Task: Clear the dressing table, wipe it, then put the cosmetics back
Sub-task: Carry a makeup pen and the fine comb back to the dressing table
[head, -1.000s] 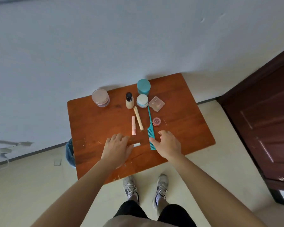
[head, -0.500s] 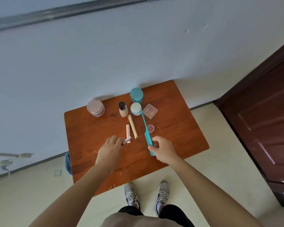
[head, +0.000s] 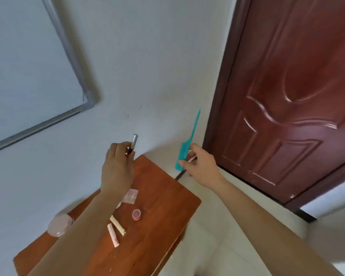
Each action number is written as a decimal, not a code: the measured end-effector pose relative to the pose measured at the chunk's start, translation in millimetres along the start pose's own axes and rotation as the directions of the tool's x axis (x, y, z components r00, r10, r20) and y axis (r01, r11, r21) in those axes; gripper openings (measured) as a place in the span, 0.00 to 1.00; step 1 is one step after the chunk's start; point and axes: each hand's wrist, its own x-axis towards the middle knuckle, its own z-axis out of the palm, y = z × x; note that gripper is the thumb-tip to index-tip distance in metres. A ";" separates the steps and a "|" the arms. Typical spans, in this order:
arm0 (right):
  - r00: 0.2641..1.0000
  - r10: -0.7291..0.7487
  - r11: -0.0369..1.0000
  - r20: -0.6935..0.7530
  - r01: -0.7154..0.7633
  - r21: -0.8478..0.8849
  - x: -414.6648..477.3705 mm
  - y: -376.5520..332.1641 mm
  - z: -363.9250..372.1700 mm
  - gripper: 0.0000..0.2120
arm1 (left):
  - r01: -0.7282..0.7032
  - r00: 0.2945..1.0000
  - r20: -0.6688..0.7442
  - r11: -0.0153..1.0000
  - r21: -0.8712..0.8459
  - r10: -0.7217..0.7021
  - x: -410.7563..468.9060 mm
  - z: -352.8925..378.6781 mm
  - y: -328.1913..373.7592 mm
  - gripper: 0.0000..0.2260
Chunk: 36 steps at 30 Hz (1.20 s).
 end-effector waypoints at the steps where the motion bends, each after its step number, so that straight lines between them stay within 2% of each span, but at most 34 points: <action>1: 0.998 0.017 1.000 -0.061 -0.016 0.005 -9.7 4.0 -19.3 0.13 | -0.038 0.999 0.005 0.997 -0.060 0.039 5.9 7.8 15.1 0.08; 6: 0.917 0.117 0.993 -0.380 -0.099 0.068 -85.9 30.4 -118.3 0.08 | -0.230 0.963 0.070 0.930 -0.286 0.260 9.5 59.1 113.8 0.10; 9: 0.810 0.150 0.988 -0.567 -0.145 0.055 -146.7 49.4 -179.7 0.06 | -0.270 0.924 0.135 0.859 -0.435 0.359 -6.9 87.8 197.8 0.09; 12: 0.695 0.196 0.978 -0.692 -0.194 0.083 -216.1 70.0 -240.1 0.06 | -0.318 0.873 0.142 0.766 -0.559 0.467 -41.4 109.1 289.2 0.08; 14: 0.628 0.222 0.971 -0.746 -0.211 0.111 -264.5 85.7 -277.8 0.10 | -0.358 0.830 0.130 0.696 -0.623 0.543 -72.1 122.1 347.5 0.08; 17: 0.554 0.252 0.961 -0.794 -0.236 0.141 -338.2 122.8 -328.9 0.17 | -0.383 0.749 0.158 0.615 -0.689 0.644 -130.5 148.6 428.1 0.07; 22: 0.420 0.346 0.927 -0.839 -0.290 0.237 -453.1 199.3 -404.9 0.20 | -0.393 0.617 0.204 0.522 -0.757 0.760 -236.6 201.6 547.7 0.07; 29: 0.332 0.424 0.889 -0.843 -0.331 0.316 -555.2 271.7 -504.5 0.21 | -0.349 0.534 0.246 0.476 -0.807 0.809 -330.3 247.3 683.3 0.08; 36: 0.269 0.492 0.857 -0.828 -0.318 0.406 -581.9 335.6 -574.8 0.21 | -0.381 0.451 0.265 0.452 -0.807 0.852 -360.4 312.2 770.0 0.07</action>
